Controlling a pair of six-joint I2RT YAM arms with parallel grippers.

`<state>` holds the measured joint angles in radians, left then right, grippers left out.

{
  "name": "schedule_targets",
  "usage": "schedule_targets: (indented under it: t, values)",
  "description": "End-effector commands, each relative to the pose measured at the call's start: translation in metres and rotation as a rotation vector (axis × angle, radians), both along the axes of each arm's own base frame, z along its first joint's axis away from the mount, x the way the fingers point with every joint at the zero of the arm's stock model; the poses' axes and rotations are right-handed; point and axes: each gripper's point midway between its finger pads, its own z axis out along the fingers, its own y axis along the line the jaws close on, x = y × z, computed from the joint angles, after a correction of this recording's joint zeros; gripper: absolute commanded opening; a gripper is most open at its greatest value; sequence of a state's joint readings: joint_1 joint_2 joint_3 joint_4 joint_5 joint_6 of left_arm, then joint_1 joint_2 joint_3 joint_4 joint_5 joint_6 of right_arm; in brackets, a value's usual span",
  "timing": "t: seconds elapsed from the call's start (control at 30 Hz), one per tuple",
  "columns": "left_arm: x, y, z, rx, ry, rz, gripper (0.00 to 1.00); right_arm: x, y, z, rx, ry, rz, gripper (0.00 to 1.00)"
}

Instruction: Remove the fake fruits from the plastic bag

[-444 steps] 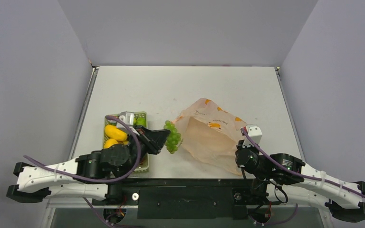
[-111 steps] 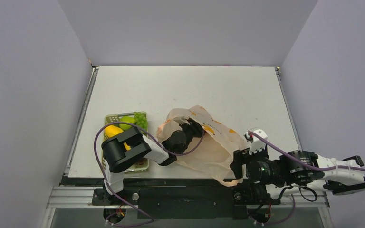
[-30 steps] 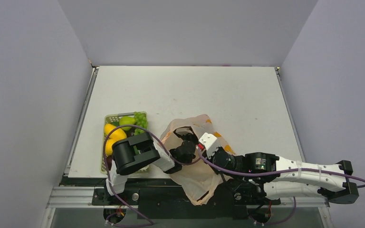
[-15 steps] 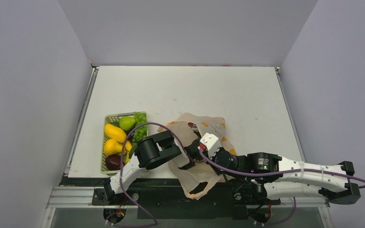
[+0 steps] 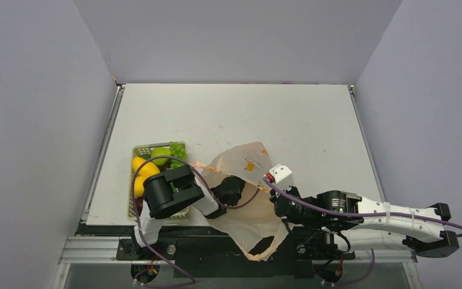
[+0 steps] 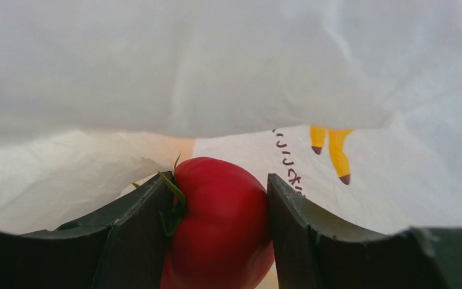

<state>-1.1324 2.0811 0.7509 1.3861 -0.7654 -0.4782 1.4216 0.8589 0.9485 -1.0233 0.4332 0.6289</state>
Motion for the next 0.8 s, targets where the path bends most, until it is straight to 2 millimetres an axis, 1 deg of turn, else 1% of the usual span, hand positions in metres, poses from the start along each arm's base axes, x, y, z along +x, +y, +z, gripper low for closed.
schedule_targets:
  t: [0.0, 0.03, 0.07, 0.1, 0.17, 0.27, 0.3, 0.33, 0.43, 0.47, 0.53, 0.57, 0.6, 0.63, 0.67, 0.7, 0.73, 0.77]
  values:
    - [-0.015, 0.005, 0.052, -0.116, -0.018, -0.084, 0.3, 0.005, -0.039, -0.014, -0.088, 0.016, -0.203, 0.0]
    - [-0.02, 0.006, 0.049, -0.114, -0.003, -0.102, 0.3, 0.006, -0.044, -0.016, -0.1, 0.012, -0.229, 0.0]
    - [-0.026, 0.003, 0.052, -0.137, 0.017, -0.137, 0.28, 0.011, -0.048, -0.015, -0.108, -0.012, -0.253, 0.0]
    - [-0.03, 0.003, 0.049, -0.14, 0.031, -0.155, 0.28, 0.014, -0.05, -0.014, -0.106, -0.02, -0.278, 0.0]
    - [-0.041, 0.001, 0.05, -0.176, 0.053, -0.208, 0.26, 0.024, -0.052, -0.007, -0.096, -0.046, -0.322, 0.0]
    - [-0.056, 0.0, 0.055, -0.237, 0.092, -0.274, 0.24, 0.036, -0.046, 0.002, -0.079, -0.067, -0.348, 0.0]
    - [-0.058, 0.0, 0.054, -0.237, 0.109, -0.285, 0.24, 0.039, -0.046, 0.005, -0.087, -0.085, -0.35, 0.0]
    - [-0.063, -0.001, 0.059, -0.268, 0.129, -0.31, 0.23, 0.043, -0.043, 0.008, -0.084, -0.094, -0.358, 0.0]
    - [-0.074, -0.005, 0.061, -0.281, 0.192, -0.359, 0.2, 0.055, -0.039, 0.016, -0.118, -0.143, -0.351, 0.0]
    - [-0.076, -0.006, 0.062, -0.28, 0.2, -0.366, 0.19, 0.059, -0.035, 0.015, -0.132, -0.146, -0.356, 0.0]
    - [-0.08, -0.01, 0.064, -0.26, 0.207, -0.378, 0.18, 0.063, -0.028, 0.024, -0.145, -0.163, -0.337, 0.0]
    - [-0.082, -0.01, 0.055, -0.211, 0.233, -0.376, 0.18, 0.064, -0.023, 0.032, -0.113, -0.167, -0.333, 0.0]
    - [-0.082, -0.015, 0.056, -0.194, 0.243, -0.38, 0.18, 0.064, -0.021, 0.038, -0.089, -0.172, -0.317, 0.0]
    - [-0.082, -0.017, 0.047, -0.144, 0.271, -0.374, 0.18, 0.062, -0.011, 0.047, -0.029, -0.158, -0.293, 0.0]
    - [-0.086, -0.018, 0.037, -0.095, 0.295, -0.376, 0.18, 0.059, -0.006, 0.053, 0.01, -0.148, -0.253, 0.0]
    - [-0.084, -0.02, 0.037, -0.066, 0.284, -0.367, 0.17, 0.059, -0.002, 0.066, 0.071, -0.155, -0.244, 0.0]
    - [-0.088, -0.021, 0.03, -0.031, 0.293, -0.364, 0.16, 0.059, -0.001, 0.072, 0.091, -0.159, -0.233, 0.0]
    - [-0.089, -0.023, 0.027, -0.01, 0.289, -0.358, 0.15, 0.059, 0.003, 0.084, 0.133, -0.167, -0.23, 0.0]
